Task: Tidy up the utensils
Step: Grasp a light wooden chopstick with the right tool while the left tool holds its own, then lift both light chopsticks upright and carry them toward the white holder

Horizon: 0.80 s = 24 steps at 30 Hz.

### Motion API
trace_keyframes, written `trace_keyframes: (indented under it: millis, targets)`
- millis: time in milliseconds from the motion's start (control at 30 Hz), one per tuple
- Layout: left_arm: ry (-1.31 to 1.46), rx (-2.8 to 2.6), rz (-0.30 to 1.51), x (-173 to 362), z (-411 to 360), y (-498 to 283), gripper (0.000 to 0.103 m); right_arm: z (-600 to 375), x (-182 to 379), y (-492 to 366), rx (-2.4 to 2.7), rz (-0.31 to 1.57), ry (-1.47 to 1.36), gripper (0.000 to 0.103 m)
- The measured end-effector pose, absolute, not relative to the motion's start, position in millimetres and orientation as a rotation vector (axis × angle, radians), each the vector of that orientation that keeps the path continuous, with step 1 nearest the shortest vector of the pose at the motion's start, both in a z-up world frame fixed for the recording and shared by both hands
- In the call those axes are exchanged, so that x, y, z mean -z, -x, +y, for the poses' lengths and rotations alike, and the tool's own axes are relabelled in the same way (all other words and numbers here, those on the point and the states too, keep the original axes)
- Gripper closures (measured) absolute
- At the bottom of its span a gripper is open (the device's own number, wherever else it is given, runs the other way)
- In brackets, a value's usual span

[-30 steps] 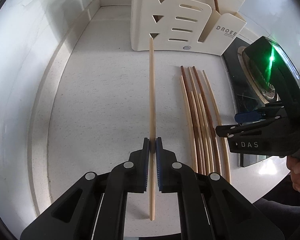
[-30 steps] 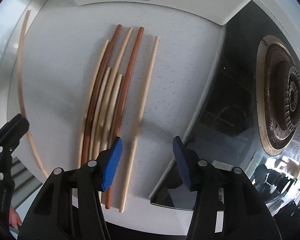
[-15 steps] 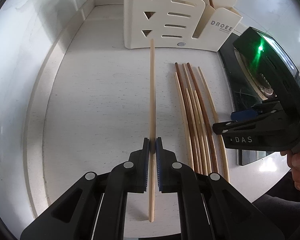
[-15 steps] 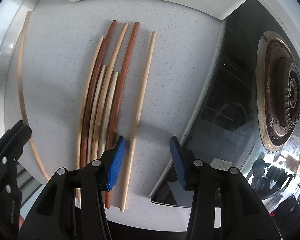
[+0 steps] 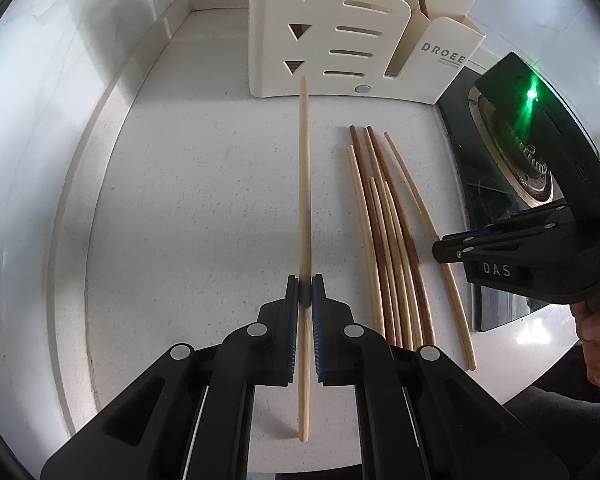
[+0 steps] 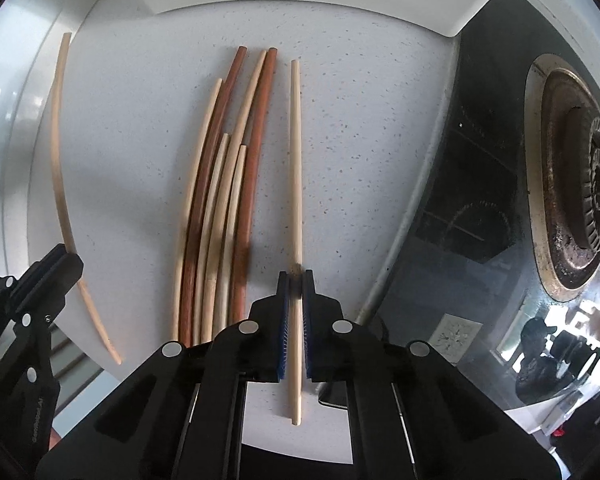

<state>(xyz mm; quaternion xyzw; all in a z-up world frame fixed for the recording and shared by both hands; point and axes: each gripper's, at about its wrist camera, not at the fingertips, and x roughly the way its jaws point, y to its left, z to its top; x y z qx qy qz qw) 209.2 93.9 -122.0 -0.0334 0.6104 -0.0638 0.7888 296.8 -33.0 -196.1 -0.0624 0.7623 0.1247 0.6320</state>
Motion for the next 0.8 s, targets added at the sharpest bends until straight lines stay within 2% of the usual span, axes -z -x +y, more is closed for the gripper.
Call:
trace_keyframes:
  millis: [400,800]
  targets:
    - [0.104,0.107,1.316,111,100,-209,0.097,-52,159,-284,-0.382,1.615,0.078,0.096]
    - [0.149,0.058,1.219,67,108,-212,0.097,-103,117,-268,-0.527,1.389,0.003,0.096]
